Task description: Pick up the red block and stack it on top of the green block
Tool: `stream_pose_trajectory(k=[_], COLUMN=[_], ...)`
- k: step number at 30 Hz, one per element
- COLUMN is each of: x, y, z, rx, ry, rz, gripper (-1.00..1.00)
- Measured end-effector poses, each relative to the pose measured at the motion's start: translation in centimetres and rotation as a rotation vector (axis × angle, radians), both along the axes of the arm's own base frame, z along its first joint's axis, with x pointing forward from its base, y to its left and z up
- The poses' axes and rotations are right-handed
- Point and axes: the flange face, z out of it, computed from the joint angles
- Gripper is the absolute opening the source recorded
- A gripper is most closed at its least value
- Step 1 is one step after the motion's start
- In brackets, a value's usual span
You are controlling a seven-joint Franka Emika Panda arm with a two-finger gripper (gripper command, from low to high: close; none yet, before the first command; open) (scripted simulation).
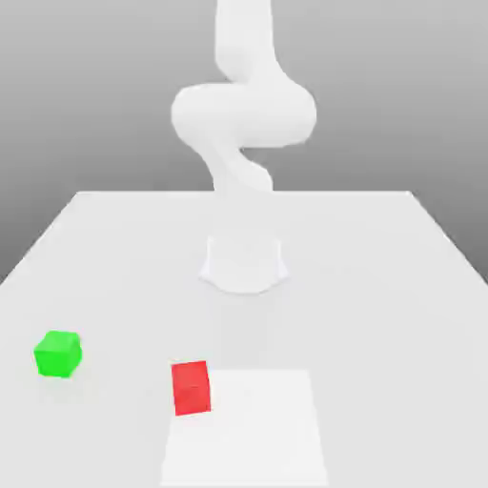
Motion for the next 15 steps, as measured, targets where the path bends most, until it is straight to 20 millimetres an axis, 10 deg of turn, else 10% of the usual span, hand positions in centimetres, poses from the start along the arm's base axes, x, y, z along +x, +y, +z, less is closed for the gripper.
stream_pose_trajectory(k=[7,15], x=[5.7,5.5], y=[-2.2,-6.2], z=[-14.6,-30.8], rx=[0.11,0.27], ry=[0.195,0.389], rz=[-0.338,-0.728], gripper=[0.0,0.0])
